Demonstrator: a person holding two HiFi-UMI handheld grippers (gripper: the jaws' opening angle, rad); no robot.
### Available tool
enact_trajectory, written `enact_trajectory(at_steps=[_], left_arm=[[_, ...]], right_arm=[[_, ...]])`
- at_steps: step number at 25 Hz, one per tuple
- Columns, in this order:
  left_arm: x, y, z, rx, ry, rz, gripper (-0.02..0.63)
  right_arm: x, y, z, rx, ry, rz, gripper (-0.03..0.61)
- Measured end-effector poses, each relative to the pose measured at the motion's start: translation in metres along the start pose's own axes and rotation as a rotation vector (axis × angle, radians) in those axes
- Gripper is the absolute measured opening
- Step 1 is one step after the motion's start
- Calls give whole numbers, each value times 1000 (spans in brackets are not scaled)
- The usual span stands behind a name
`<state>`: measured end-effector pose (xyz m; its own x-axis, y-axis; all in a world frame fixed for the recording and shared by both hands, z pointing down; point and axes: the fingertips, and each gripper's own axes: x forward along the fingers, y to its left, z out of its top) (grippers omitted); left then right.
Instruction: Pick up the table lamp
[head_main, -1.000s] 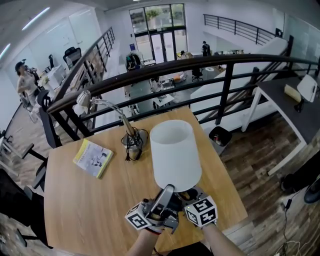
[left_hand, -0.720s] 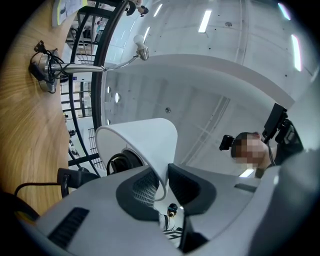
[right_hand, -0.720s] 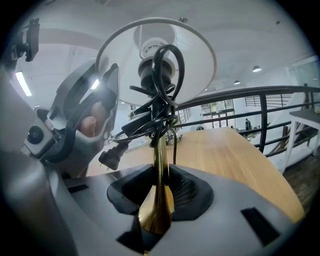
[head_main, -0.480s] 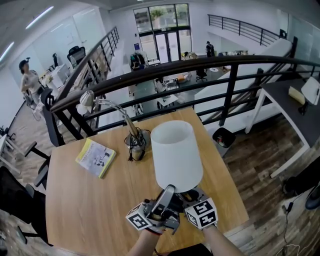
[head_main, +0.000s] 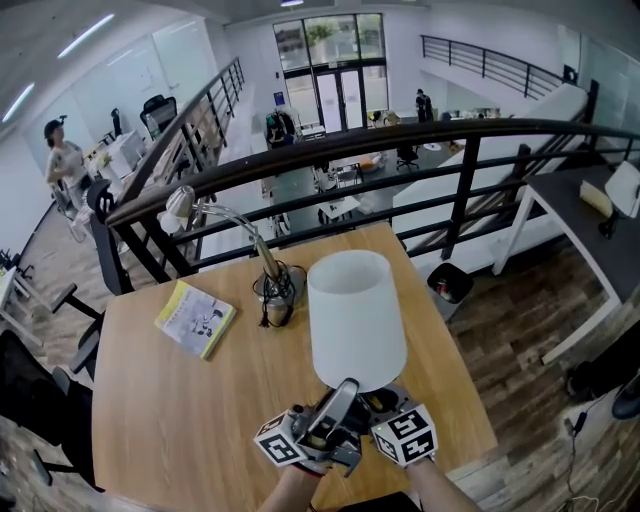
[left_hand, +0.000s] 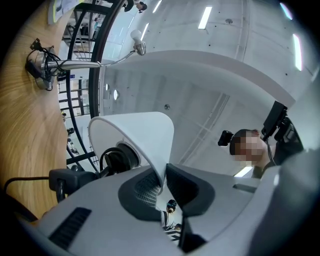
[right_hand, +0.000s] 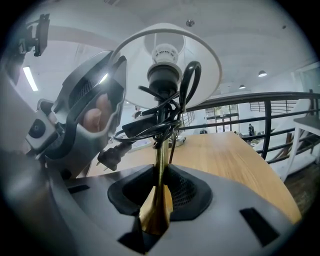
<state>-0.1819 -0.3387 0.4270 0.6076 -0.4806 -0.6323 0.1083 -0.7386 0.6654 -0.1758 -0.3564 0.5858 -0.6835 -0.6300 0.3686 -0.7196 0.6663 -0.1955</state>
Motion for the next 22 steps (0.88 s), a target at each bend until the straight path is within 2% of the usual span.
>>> enact_trajectory(at_steps=[22], left_arm=[[19, -54, 15, 107, 23, -76, 31]], right_arm=[[-18, 24, 48, -71, -98, 30, 95]])
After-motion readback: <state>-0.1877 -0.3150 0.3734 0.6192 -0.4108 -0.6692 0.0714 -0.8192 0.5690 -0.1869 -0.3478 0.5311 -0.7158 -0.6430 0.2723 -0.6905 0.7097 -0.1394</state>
